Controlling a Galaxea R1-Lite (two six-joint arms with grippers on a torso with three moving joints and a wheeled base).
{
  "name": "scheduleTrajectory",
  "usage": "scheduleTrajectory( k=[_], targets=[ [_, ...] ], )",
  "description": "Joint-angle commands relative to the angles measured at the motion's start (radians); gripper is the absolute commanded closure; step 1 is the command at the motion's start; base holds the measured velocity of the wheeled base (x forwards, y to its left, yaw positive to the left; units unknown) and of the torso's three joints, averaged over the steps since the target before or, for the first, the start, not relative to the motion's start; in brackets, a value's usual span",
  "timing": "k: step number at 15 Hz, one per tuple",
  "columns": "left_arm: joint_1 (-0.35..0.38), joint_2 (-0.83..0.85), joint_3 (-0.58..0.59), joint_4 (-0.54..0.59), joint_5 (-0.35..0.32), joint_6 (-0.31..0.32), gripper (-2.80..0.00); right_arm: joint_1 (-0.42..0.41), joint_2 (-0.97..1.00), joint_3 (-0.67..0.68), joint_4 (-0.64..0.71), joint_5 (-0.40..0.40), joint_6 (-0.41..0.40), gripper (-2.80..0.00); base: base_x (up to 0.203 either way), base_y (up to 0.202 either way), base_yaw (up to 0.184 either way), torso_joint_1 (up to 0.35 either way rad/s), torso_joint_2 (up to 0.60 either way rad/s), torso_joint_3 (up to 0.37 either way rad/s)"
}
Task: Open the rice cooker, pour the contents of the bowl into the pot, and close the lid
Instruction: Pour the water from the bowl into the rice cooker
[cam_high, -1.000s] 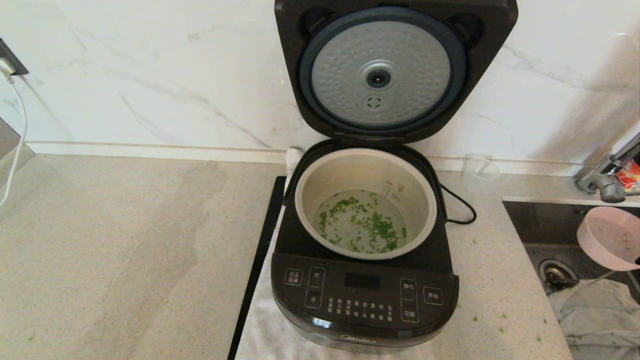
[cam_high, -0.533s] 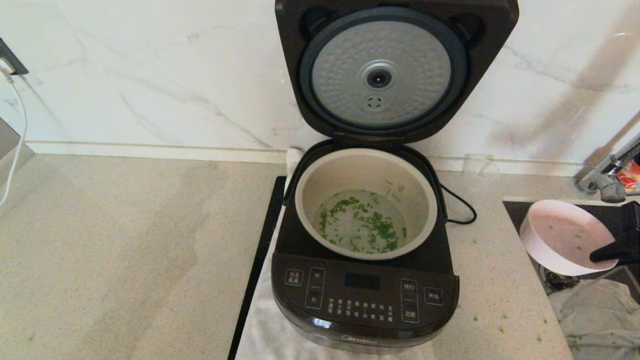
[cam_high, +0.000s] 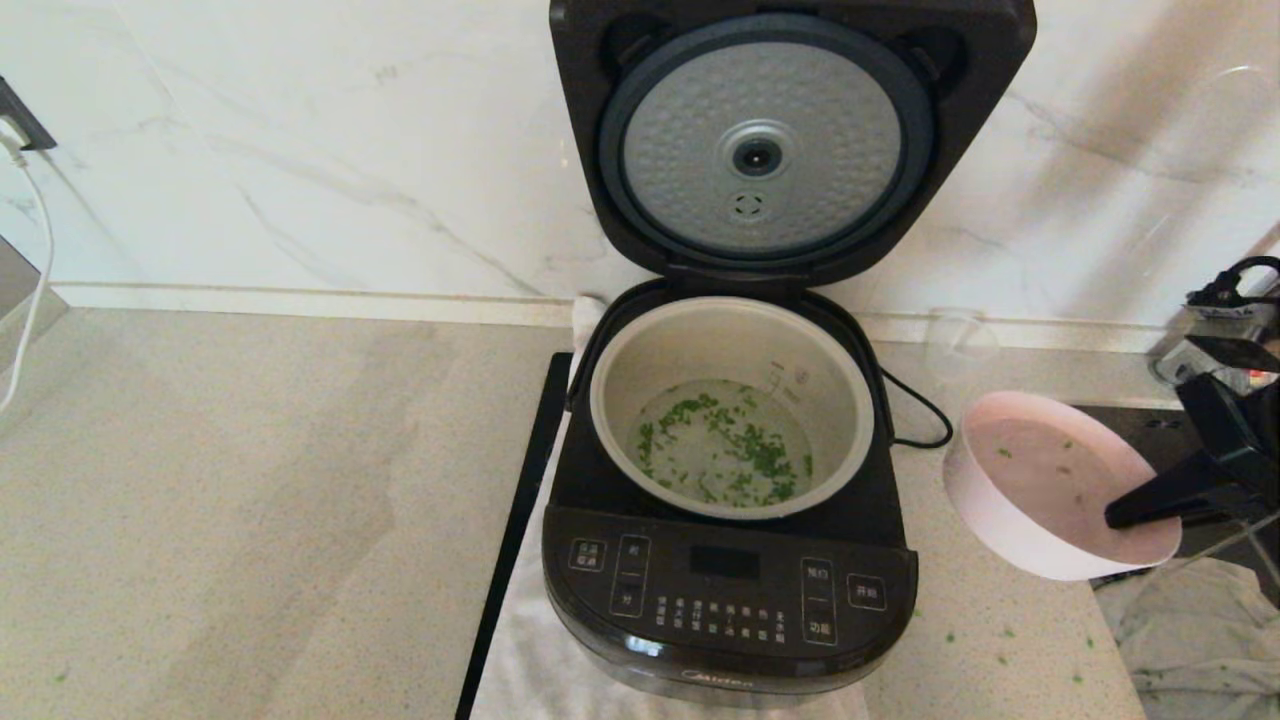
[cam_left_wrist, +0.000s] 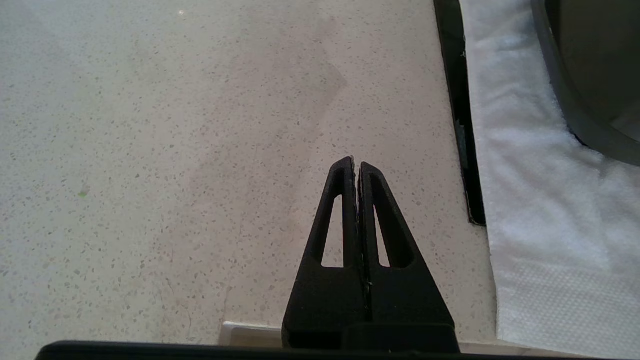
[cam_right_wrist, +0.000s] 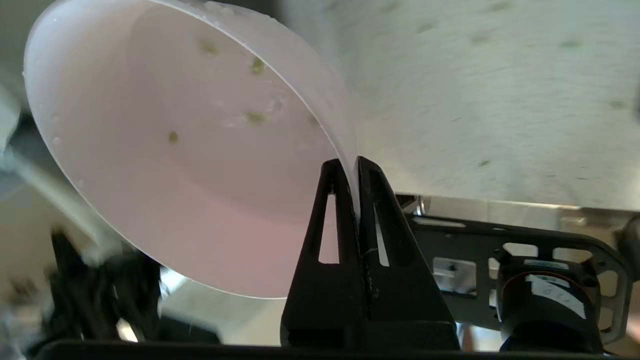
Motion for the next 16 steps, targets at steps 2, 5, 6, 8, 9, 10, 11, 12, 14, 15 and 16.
scheduleTrajectory(
  k=[2,5,6,8,9,10,11,12,14,15,16],
  targets=[
    [0.0,0.0,0.0,0.0,-0.002,0.0,0.0,0.135,0.037,-0.103,0.03,-0.01,0.003,0.0,0.0,0.0,0.0,0.0,0.0,0.0],
    [0.0,-0.001,0.0,0.0,-0.002,0.0,0.0,0.234,0.096,-0.211,0.024,-0.067,0.041,0.0,0.0,0.0,0.0,0.0,0.0,0.0],
    [0.0,-0.001,0.0,0.0,-0.002,0.0,0.0,0.265,0.12,-0.259,0.021,-0.08,0.063,0.0,0.0,0.0,0.0,0.0,0.0,0.0],
    [0.0,-0.001,0.0,0.0,0.0,0.0,0.0,0.331,0.189,-0.349,0.019,-0.119,0.106,0.0,0.0,0.0,0.0,0.0,0.0,0.0],
    [0.0,-0.001,0.0,0.0,0.0,0.0,0.0,0.369,0.223,-0.376,0.004,-0.149,0.142,0.0,0.0,0.0,0.0,0.0,0.0,0.0],
    [0.0,0.0,0.0,0.0,-0.001,0.0,0.0,0.399,0.244,-0.378,-0.044,-0.175,0.171,0.0,0.0,0.0,0.0,0.0,0.0,0.0],
    [0.0,0.0,0.0,0.0,-0.002,0.0,0.0,0.418,0.26,-0.377,-0.089,-0.191,0.205,0.0,0.0,0.0,0.0,0.0,0.0,0.0],
    [0.0,0.0,0.0,0.0,-0.001,0.0,0.0,0.429,0.269,-0.377,-0.126,-0.195,0.23,0.0,0.0,0.0,0.0,0.0,0.0,0.0],
    [0.0,0.0,0.0,0.0,0.0,0.0,0.0,0.446,0.284,-0.377,-0.209,-0.206,0.242,0.0,0.0,0.0,0.0,0.0,0.0,0.0],
    [0.0,0.0,0.0,0.0,-0.002,0.0,0.0,0.453,0.299,-0.377,-0.244,-0.218,0.245,0.0,0.0,0.0,0.0,0.0,0.0,0.0],
    [0.0,-0.001,0.0,0.0,-0.001,0.0,0.0,0.46,0.316,-0.377,-0.288,-0.238,0.254,0.0,0.0,0.0,0.0,0.0,0.0,0.0]
  ],
)
